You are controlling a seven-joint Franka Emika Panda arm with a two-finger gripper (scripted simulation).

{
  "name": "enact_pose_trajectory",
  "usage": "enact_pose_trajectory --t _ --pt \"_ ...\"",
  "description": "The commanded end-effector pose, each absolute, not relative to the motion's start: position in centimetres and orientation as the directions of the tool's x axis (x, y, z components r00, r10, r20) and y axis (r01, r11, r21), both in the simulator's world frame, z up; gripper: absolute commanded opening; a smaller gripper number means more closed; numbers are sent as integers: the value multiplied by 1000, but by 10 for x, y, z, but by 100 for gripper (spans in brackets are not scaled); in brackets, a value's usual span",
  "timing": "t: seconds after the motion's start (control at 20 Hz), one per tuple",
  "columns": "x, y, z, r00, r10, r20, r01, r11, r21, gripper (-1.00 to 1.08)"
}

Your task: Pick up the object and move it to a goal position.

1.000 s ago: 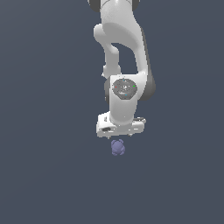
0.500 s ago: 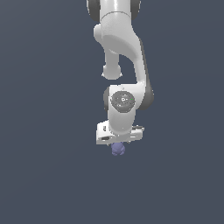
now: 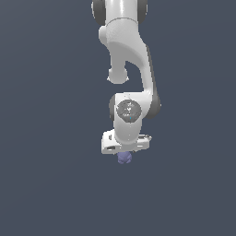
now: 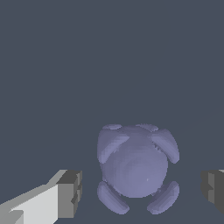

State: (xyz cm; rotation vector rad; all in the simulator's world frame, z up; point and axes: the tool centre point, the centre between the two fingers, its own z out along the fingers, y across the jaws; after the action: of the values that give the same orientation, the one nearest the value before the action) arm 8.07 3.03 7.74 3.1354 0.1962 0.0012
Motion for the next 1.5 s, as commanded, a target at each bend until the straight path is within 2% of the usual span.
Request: enact_pose_trajectory --t 0.0,0.25,0.5,0.55,1.15,1.45 --pt "80 30 64 992 125 -1 125 -992 0 100" --pt "80 30 41 992 125 0 125 -992 0 100" --pt "81 30 39 992 125 0 125 -992 0 100" --pt "81 30 39 992 125 0 125 -992 0 -100" --pt "82 30 40 992 128 2 128 -992 1 -100" --pt "90 22 57 986 161 39 161 -987 9 -100"
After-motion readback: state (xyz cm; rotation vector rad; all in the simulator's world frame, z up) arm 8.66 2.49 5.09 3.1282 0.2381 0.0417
